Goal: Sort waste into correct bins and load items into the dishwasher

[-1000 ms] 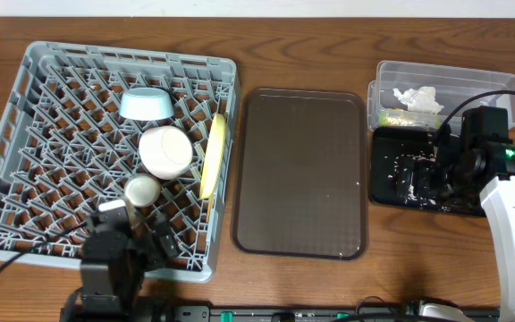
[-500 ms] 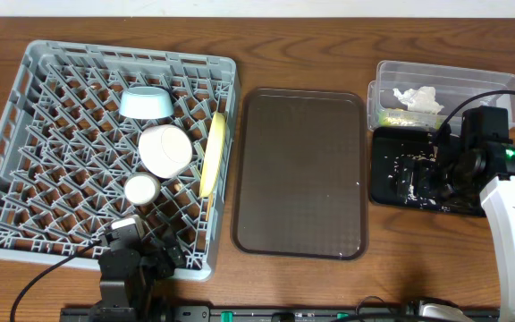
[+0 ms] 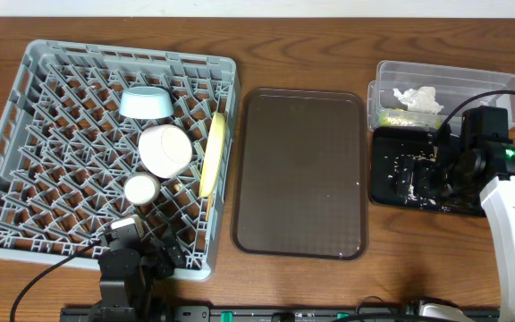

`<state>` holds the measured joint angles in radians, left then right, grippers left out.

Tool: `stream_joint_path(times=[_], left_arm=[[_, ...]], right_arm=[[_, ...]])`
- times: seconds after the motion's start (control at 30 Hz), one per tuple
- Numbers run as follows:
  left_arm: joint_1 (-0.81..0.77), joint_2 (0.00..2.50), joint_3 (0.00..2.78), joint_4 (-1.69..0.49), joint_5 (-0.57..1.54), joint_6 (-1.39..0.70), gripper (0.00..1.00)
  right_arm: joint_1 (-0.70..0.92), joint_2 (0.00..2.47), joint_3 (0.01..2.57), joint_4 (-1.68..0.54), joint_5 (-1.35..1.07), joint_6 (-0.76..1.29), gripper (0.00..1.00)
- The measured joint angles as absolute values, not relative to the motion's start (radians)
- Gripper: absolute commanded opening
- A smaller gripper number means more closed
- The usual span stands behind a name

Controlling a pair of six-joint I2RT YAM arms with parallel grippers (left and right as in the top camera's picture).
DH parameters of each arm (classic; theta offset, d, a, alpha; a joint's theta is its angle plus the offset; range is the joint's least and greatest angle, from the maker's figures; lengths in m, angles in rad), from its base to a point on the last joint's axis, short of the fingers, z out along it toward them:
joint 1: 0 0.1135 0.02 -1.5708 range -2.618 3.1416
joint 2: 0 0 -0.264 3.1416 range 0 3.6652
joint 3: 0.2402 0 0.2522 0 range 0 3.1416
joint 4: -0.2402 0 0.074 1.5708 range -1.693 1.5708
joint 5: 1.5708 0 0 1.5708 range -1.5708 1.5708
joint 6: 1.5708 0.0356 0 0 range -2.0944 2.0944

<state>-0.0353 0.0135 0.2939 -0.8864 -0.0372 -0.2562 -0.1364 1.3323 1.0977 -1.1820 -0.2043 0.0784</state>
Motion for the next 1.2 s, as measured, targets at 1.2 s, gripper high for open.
stream_joint_path(times=[1.2], left_arm=[[-0.034, 0.012, 0.039, -0.044, -0.275, -0.133, 1.0]], right_arm=[[-0.136, 1.332, 1.098, -1.182, -0.204, 0.078, 0.99]])
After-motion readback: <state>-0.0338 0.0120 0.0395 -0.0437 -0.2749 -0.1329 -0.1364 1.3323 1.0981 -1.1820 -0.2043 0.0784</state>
